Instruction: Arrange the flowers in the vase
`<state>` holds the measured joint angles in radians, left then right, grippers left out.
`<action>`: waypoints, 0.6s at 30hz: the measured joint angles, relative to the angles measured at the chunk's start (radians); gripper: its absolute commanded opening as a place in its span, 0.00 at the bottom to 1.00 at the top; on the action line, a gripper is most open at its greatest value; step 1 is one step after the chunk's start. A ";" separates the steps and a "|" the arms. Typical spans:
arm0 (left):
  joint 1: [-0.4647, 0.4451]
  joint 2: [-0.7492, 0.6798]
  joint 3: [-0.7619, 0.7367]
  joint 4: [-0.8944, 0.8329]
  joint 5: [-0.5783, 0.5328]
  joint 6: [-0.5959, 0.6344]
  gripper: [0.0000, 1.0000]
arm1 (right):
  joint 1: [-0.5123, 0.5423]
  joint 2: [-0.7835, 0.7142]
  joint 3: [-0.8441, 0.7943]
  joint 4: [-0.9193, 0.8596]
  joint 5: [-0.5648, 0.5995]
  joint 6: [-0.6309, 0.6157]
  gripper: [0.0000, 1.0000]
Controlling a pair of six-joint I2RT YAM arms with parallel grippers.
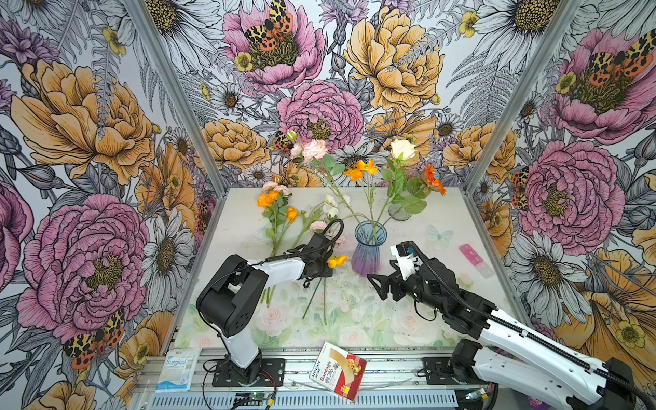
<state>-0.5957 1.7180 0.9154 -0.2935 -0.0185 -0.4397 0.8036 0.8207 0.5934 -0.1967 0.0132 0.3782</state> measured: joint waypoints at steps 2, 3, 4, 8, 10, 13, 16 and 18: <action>0.002 -0.017 -0.001 -0.009 0.000 0.002 0.13 | 0.000 0.000 0.000 0.000 0.000 0.000 0.99; 0.002 -0.030 -0.003 -0.011 -0.001 0.002 0.11 | 0.000 0.001 0.000 0.000 0.000 0.000 1.00; 0.002 -0.048 -0.006 -0.014 -0.001 0.003 0.09 | 0.000 0.002 0.000 0.000 -0.001 0.000 0.99; 0.003 -0.135 -0.018 -0.026 -0.004 0.000 0.07 | 0.000 0.015 0.000 0.004 -0.008 0.000 1.00; 0.003 -0.184 -0.021 -0.038 -0.016 0.000 0.07 | 0.000 0.019 0.000 0.007 -0.011 0.004 1.00; 0.014 -0.253 -0.022 -0.072 -0.047 -0.007 0.05 | 0.000 0.021 0.000 0.008 -0.014 0.007 1.00; 0.050 -0.318 -0.039 -0.109 -0.077 -0.017 0.04 | 0.000 0.031 0.000 0.008 -0.019 0.007 1.00; 0.091 -0.367 -0.070 -0.124 -0.086 -0.027 0.03 | 0.000 0.039 0.001 0.008 -0.021 0.007 1.00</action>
<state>-0.5049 1.3506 0.8455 -0.4175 -0.1043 -0.4664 0.8036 0.8600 0.5941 -0.1883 -0.0078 0.3855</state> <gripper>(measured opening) 0.106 0.995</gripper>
